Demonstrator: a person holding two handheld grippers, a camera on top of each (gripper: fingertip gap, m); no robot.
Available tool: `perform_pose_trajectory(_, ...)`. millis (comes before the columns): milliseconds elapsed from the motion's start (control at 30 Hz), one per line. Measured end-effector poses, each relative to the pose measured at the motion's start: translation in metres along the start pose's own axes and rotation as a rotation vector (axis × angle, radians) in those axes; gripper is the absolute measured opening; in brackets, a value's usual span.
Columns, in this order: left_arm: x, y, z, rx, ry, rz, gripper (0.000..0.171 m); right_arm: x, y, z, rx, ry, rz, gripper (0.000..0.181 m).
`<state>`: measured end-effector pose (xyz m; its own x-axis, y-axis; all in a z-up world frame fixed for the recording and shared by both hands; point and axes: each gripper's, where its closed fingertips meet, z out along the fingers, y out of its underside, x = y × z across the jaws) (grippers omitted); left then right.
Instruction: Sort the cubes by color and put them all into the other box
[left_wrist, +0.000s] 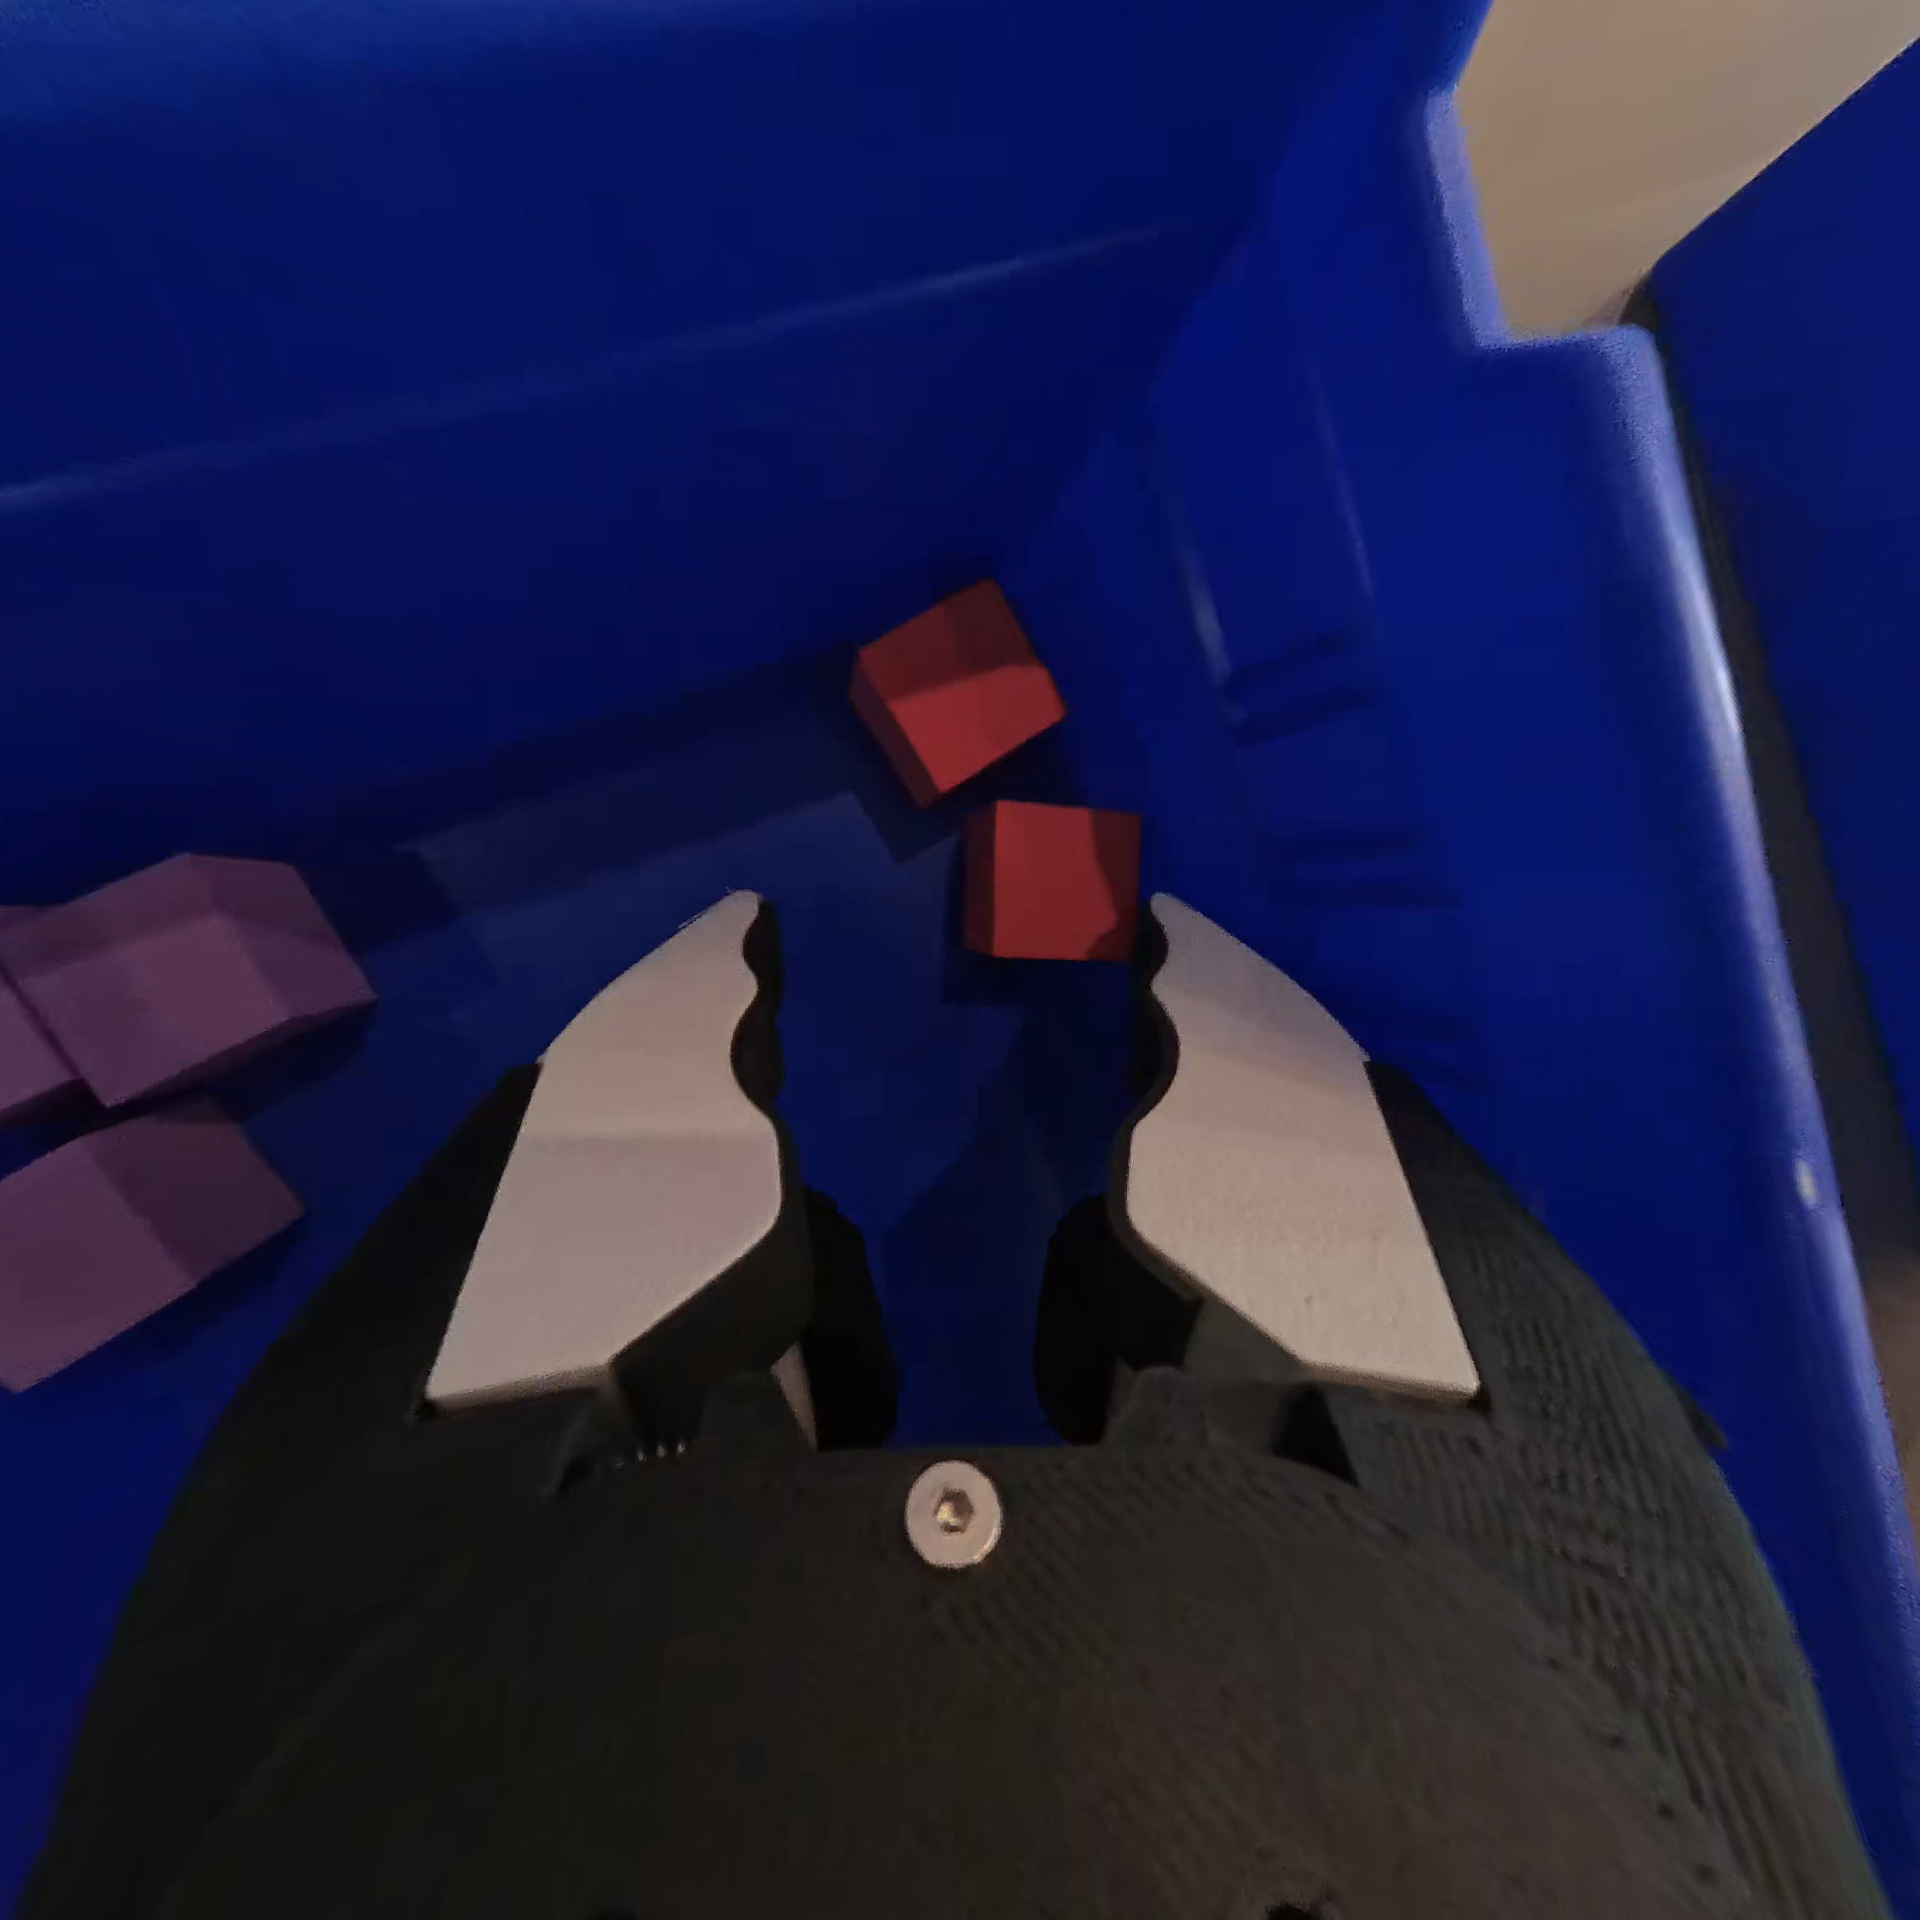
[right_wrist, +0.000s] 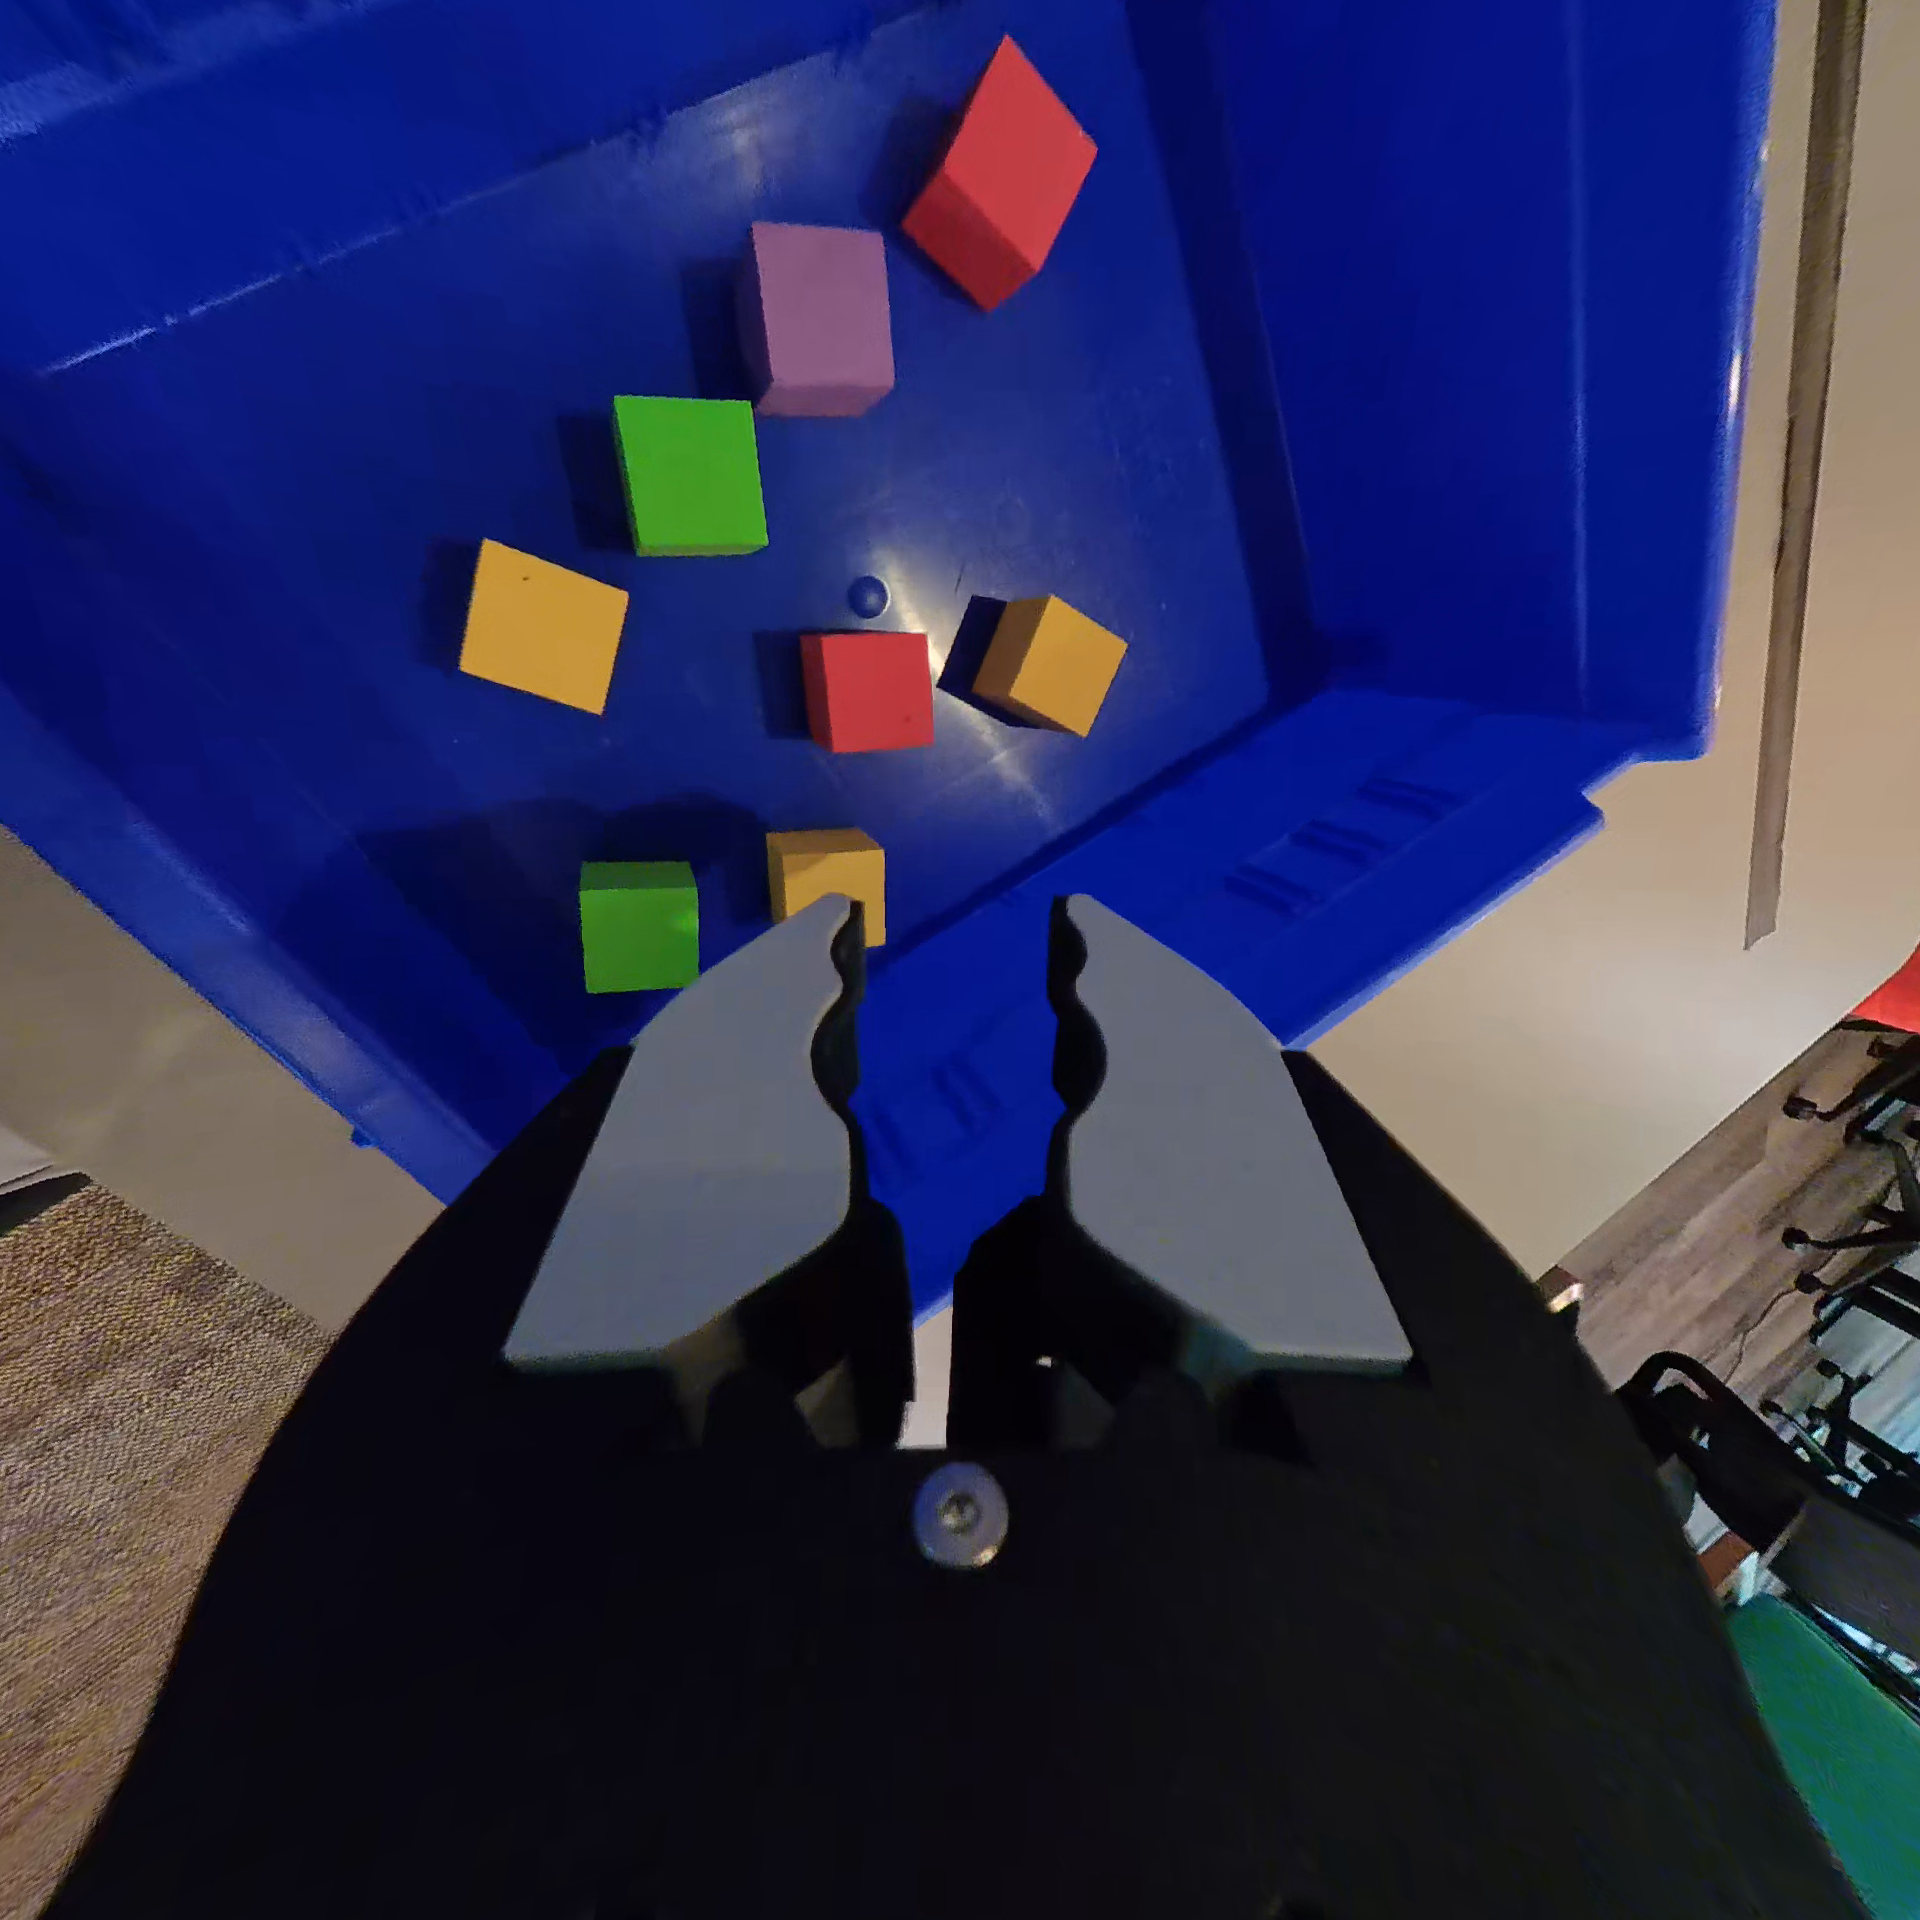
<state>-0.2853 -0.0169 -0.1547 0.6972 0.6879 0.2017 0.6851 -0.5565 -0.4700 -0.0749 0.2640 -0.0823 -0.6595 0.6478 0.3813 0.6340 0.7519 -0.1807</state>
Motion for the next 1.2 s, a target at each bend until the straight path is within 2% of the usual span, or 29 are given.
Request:
perform_pose_trajectory(100, 0.001, 0.0, -0.001, -0.007, 0.013, 0.01, 0.063, 0.0, -0.004, -0.001, 0.011, 0.007, -0.007, 0.034)
perform_pose_trajectory(167, -0.007, 0.0, -0.007, -0.001, -0.048, 0.024, 0.03, -0.001, -0.007, -0.002, 0.019, 0.006, -0.007, 0.033)
perform_pose_trajectory(200, -0.015, 0.001, -0.01, -0.004, -0.105, 0.038, 0.028, -0.001, -0.008, -0.002, 0.021, 0.008, -0.009, 0.033)
perform_pose_trajectory(367, -0.029, 0.005, -0.014, -0.027, -0.138, 0.017, 0.036, -0.004, -0.012, -0.002, 0.024, 0.005, -0.017, 0.034)
perform_pose_trajectory(467, -0.031, 0.006, -0.013, -0.029, -0.124, -0.01, 0.048, -0.005, -0.015, -0.003, 0.028, 0.01, -0.024, 0.033)
perform_pose_trajectory(667, -0.027, -0.001, -0.005, -0.034, -0.125, 0.045, 0.057, -0.008, -0.013, -0.004, 0.022, 0.009, -0.026, 0.033)
perform_pose_trajectory(733, -0.028, -0.001, 0.0, -0.06, -0.133, 0.082, 0.056, -0.008, -0.011, -0.004, 0.018, 0.009, -0.026, 0.033)
perform_pose_trajectory(767, -0.029, 0.0, 0.002, -0.074, -0.14, 0.095, 0.046, -0.008, -0.01, -0.004, 0.017, 0.009, -0.024, 0.033)
perform_pose_trajectory(800, -0.029, -0.001, 0.002, -0.07, -0.14, 0.106, 0.029, -0.008, -0.01, -0.005, 0.018, 0.011, -0.025, 0.033)
perform_pose_trajectory(867, -0.027, 0.0, 0.0, -0.073, -0.12, 0.105, 0.029, -0.009, -0.01, -0.006, 0.027, 0.013, -0.025, 0.033)
perform_pose_trajectory(933, -0.023, -0.003, -0.006, -0.024, -0.095, 0.097, 0.029, -0.009, -0.01, -0.006, 0.032, 0.014, -0.024, 0.033)
perform_pose_trajectory(967, -0.02, -0.006, -0.012, 0.013, -0.067, 0.078, 0.029, -0.009, -0.01, -0.006, 0.036, 0.015, -0.024, 0.033)
perform_pose_trajectory(1033, -0.003, -0.01, -0.029, 0.108, 0.092, -0.008, 0.029, -0.011, -0.015, -0.007, 0.062, 0.02, -0.027, 0.033)
perform_pose_trajectory(1133, 0.031, -0.016, -0.069, 0.255, 0.449, -0.166, 0.029, -0.017, -0.037, -0.012, 0.167, 0.045, -0.047, 0.033)
perform_pose_trajectory(1200, 0.057, -0.014, -0.102, 0.326, 0.722, -0.248, 0.029, -0.022, -0.064, -0.022, 0.304, 0.076, -0.063, 0.037)
